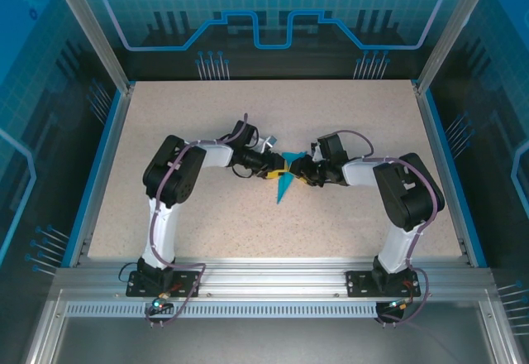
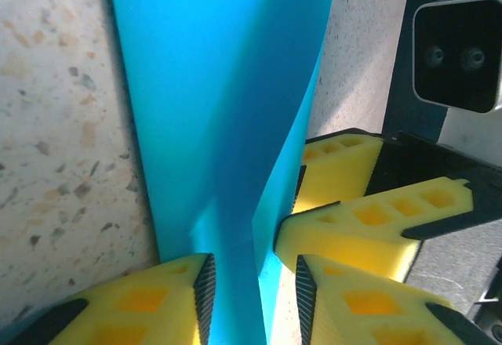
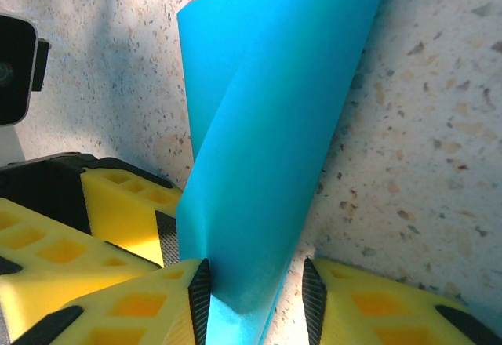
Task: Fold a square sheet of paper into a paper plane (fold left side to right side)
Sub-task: Fold the wing for the fifth time at the center of the table.
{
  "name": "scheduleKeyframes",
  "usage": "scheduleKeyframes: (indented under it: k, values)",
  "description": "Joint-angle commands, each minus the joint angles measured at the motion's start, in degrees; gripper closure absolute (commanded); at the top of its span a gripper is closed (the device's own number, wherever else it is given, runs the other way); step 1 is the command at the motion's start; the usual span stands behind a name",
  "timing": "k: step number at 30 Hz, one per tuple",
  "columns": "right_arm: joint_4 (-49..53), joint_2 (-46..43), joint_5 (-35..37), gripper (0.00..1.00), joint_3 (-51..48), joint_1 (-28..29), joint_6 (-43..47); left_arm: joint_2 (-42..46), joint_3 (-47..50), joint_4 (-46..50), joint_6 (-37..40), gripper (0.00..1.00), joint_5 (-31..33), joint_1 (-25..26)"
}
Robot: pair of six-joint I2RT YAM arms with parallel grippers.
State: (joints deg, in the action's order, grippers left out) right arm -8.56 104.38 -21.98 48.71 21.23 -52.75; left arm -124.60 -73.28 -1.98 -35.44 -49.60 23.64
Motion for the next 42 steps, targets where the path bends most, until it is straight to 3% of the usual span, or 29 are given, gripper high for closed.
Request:
scheduleKeyframes:
  k: [1, 16, 42]
  values:
    - [1.13, 4.71, 0.56, 0.61, -0.3, 1.0, 0.35, -1.6, -1.54, 1.51, 1.41, 0.67, -1.57, 0.53]
    - [1.57, 4.81, 0.44, 0.6, -0.19, 1.0, 0.79, -0.12, -1.29, 2.96, 4.37, 0.99, 1.95, 0.19]
    - [2.32, 4.79, 0.6, 0.59, -0.45, 1.0, 1.52, 1.0, -4.54, 8.21, 12.28, 1.0, 4.49, -1.18]
